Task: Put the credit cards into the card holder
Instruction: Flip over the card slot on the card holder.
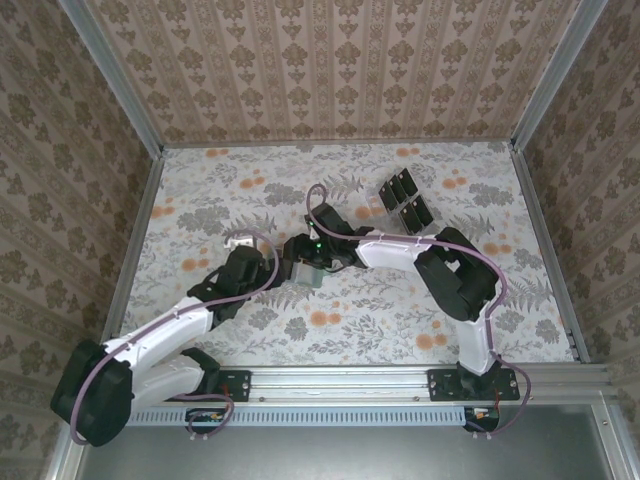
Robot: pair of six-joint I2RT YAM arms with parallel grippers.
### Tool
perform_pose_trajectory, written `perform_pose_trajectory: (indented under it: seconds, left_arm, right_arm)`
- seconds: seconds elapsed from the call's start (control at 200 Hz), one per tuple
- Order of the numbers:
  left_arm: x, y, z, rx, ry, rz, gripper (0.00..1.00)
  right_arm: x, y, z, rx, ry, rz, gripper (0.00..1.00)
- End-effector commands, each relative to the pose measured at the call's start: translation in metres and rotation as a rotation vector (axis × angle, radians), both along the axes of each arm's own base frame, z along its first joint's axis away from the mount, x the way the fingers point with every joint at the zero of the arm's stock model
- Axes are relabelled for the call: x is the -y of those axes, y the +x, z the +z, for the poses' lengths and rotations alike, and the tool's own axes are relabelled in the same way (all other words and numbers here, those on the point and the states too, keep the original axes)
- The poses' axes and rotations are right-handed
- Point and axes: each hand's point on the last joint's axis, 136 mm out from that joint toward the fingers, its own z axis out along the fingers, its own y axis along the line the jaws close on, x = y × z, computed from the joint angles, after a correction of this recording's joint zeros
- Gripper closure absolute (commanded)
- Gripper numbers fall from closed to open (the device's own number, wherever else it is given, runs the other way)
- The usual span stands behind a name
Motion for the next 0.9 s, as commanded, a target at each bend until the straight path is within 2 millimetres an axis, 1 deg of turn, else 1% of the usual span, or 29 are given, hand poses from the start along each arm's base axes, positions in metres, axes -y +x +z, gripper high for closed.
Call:
perform_pose_trajectory:
  seconds: [0.0,0.11,0.27,0.365,0.475,0.58,0.7,0.725,0.83,0.895]
  left_arm:
    - [-0.008,-0.007,-0.006,-0.022,0.001,0.012,0.00]
    - [-0.012,-0.008,-0.006,-0.018,-0.006,0.020,0.00]
    - [-0.015,-0.009,-0.005,-0.018,-0.011,0.025,0.00]
    - [-0.016,-0.010,-0.004,-0.018,-0.012,0.026,0.00]
    - [-0.017,-0.010,-0.005,-0.020,-0.013,0.027,0.00]
    - [-0.016,-0.009,-0.006,-0.027,-0.016,0.028,0.00]
    - [-0.015,-0.007,-0.007,-0.031,-0.014,0.027,0.00]
    - [-0.014,-0.006,-0.007,-0.032,-0.015,0.026,0.00]
    - [-0.012,-0.004,-0.008,-0.040,-0.009,0.022,0.00]
    - [-0.010,-0.001,-0.006,-0.040,-0.008,0.019,0.00]
  right_arm:
    - [-0.011,-0.002,-0.003,-0.015,-0.022,0.027,0.46]
    - [-0.020,0.001,-0.010,-0.021,-0.041,0.040,0.46]
    - [-0.028,0.005,-0.032,-0.047,-0.077,0.050,0.46]
    - [-0.031,0.008,-0.042,-0.056,-0.085,0.051,0.47]
    - [-0.036,0.009,-0.042,-0.053,-0.071,0.061,0.47]
    - [-0.038,0.009,-0.031,-0.027,-0.051,0.080,0.46]
    - [-0.032,0.009,-0.005,0.031,-0.029,0.095,0.46]
    - [-0.030,0.009,0.005,0.049,-0.021,0.099,0.46]
    - [-0.014,0.012,0.038,0.120,-0.006,0.106,0.45]
    - [0.003,0.017,0.057,0.158,-0.015,0.101,0.45]
